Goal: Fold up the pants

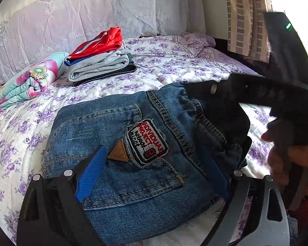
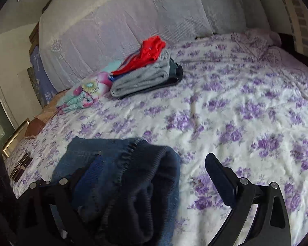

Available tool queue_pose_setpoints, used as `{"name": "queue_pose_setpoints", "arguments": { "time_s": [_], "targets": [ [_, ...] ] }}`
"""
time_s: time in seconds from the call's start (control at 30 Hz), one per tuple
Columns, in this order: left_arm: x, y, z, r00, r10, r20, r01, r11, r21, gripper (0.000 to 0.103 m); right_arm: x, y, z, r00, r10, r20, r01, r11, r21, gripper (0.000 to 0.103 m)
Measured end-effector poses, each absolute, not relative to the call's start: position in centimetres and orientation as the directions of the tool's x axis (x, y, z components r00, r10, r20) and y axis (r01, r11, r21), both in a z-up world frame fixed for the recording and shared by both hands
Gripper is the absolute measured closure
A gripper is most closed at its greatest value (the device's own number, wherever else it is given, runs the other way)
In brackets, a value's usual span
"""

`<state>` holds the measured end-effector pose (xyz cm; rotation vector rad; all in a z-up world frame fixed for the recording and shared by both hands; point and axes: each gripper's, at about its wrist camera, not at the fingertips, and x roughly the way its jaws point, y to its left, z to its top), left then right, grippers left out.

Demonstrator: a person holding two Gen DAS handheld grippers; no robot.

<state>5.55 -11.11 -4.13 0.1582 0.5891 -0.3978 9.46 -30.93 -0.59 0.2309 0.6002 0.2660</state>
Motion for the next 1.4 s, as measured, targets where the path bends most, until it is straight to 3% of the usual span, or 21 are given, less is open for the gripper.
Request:
{"name": "queue_pose_setpoints", "arguments": {
  "time_s": [0.07, 0.17, 0.3, 0.47, 0.57, 0.7, 0.77, 0.87, 0.97, 1.1, 1.27, 1.4],
  "targets": [
    [5.6, -11.2, -4.1, 0.759, -0.316, -0.569, 0.406, 0.913, 0.034, 0.014, 10.2, -30.1, 0.4, 0.798, 0.285, -0.531, -0.187, 0.955, 0.230, 0.003],
    [5.6, -11.2, -4.1, 0.760, -0.316, -0.568, 0.406, 0.913, 0.036, 0.014, 13.2, -29.0, -1.9, 0.739, 0.177, -0.650, -0.140, 0.984, 0.110, 0.003],
    [5.7, -11.1, -4.1, 0.758, -0.315, -0.571, 0.404, 0.914, 0.032, 0.014, 13.7, -30.5, -3.4, 0.716, 0.279, -0.640, -0.134, 0.955, 0.266, 0.003],
    [5.2, -10.6, -3.8, 0.764, -0.326, -0.556, 0.405, 0.914, 0.021, 0.013, 9.4, -30.8, -1.5, 0.770, 0.244, -0.590, -0.154, 0.968, 0.199, 0.003],
    [3.4, -8.4, -2.4, 0.779, -0.373, -0.505, 0.411, 0.911, -0.039, 0.007, 7.1, -31.6, -1.5, 0.775, 0.232, -0.588, -0.152, 0.971, 0.183, 0.003],
    [2.6, -5.1, -0.9, 0.835, -0.292, -0.466, 0.331, 0.944, 0.002, 0.005, 6.2, -32.5, -3.2, 0.758, 0.207, -0.619, -0.132, 0.977, 0.165, 0.003],
    [3.6, -3.3, -1.3, 0.828, -0.242, -0.506, 0.277, 0.961, -0.007, 0.005, 7.0, -33.7, -4.8, 0.732, 0.280, -0.621, -0.137, 0.954, 0.268, 0.003],
    [6.8, -0.2, -4.4, 0.718, -0.303, -0.627, 0.235, 0.953, -0.192, 0.004, 7.5, -34.3, -5.5, 0.702, 0.348, -0.621, -0.148, 0.925, 0.351, 0.003],
    [8.6, 3.0, -7.0, 0.604, -0.517, -0.607, 0.208, 0.837, -0.507, 0.004, 7.1, -34.8, -5.5, 0.692, 0.399, -0.602, -0.159, 0.897, 0.412, 0.003],
    [9.3, 3.0, -6.6, 0.565, -0.555, -0.611, 0.229, 0.817, -0.530, 0.004, 7.7, -36.2, -5.9, 0.626, 0.525, -0.577, -0.138, 0.803, 0.580, 0.003],
    [10.2, 2.0, -6.5, 0.548, -0.571, -0.611, 0.258, 0.810, -0.526, 0.005, 8.4, -35.9, -5.9, 0.601, 0.544, -0.586, -0.149, 0.796, 0.586, 0.003],
    [9.4, 1.3, -6.8, 0.602, -0.516, -0.609, 0.259, 0.848, -0.462, 0.004, 8.0, -35.9, -6.5, 0.647, 0.528, -0.550, -0.175, 0.805, 0.567, 0.003]
  ]
}}
